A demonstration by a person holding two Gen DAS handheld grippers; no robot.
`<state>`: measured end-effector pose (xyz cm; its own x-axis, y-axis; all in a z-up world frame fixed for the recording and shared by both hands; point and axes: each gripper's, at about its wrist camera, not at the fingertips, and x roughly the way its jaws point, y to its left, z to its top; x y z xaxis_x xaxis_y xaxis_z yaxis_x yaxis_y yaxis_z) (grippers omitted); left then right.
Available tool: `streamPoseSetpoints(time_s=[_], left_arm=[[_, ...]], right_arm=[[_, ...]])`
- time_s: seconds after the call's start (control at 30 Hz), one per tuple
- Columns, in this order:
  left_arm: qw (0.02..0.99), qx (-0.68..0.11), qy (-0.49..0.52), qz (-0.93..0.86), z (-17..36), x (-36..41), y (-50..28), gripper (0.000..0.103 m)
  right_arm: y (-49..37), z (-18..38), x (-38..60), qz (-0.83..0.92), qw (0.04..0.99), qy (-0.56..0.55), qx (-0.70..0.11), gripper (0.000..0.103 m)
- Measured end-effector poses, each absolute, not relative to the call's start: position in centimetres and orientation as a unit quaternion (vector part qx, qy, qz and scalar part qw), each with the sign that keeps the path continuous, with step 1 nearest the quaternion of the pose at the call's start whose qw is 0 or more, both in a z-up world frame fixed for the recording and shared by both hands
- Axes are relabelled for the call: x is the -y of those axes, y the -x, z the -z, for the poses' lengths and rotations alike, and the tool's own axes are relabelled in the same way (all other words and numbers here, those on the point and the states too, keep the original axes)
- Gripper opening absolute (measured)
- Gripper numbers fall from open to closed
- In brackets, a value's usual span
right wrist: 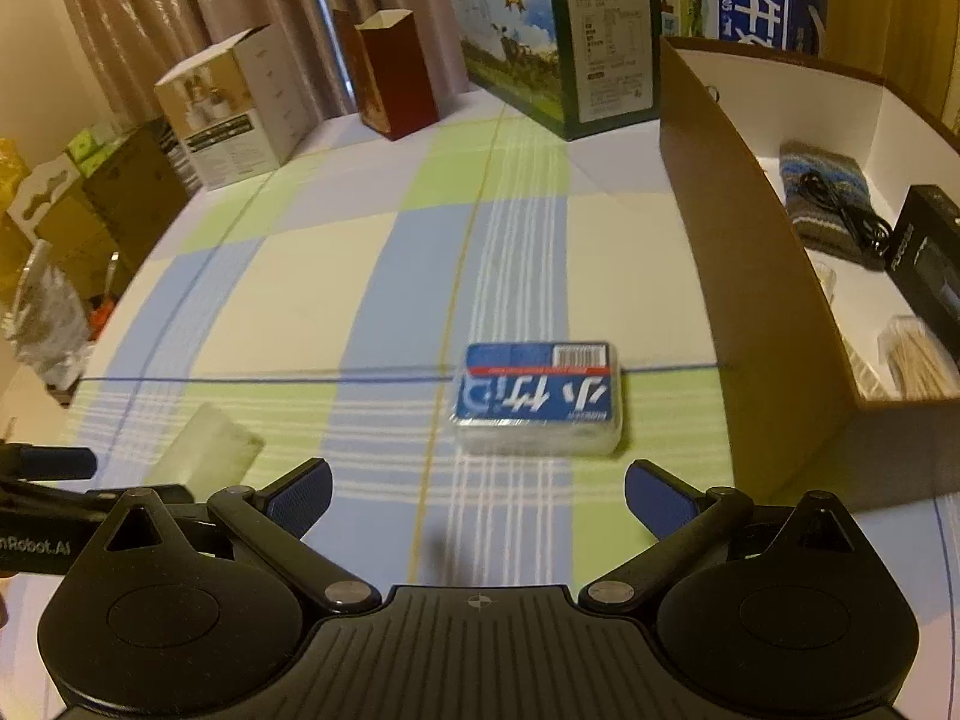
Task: Organize objects
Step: 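Grasp the clear plastic cup with the left tool while the right tool grasps the floss pick box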
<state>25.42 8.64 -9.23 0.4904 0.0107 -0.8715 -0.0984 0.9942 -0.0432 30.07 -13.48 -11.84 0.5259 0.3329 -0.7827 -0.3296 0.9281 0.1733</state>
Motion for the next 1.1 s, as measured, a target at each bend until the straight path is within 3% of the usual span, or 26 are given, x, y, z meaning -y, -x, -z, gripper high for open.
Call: streamPoseSetpoints(time_s=[0.6,0.7,0.73,0.93,1.1], left_arm=[[0.855,-0.517,0.013,-0.025,13.1,-10.8,-28.9,0.100],[0.855,-0.518,0.010,-0.020,13.3,-10.7,-29.1,0.099],[0.855,-0.518,0.009,-0.020,13.5,-10.7,-29.3,0.099],[0.853,-0.522,0.003,-0.014,14.1,-10.6,-29.8,0.085],[0.849,-0.528,-0.006,-0.013,14.4,-10.3,-30.0,0.065]], right_arm=[[-35.0,16.3,11.8,-0.134,0.882,0.042,-0.450,0.101],[-35.2,16.6,11.8,-0.146,0.878,0.041,-0.454,0.085],[-35.2,16.6,11.9,-0.146,0.878,0.042,-0.453,0.085],[-34.6,16.6,12.0,-0.159,0.875,0.050,-0.455,0.084],[-33.6,16.5,12.2,-0.171,0.871,0.055,-0.458,0.084]])
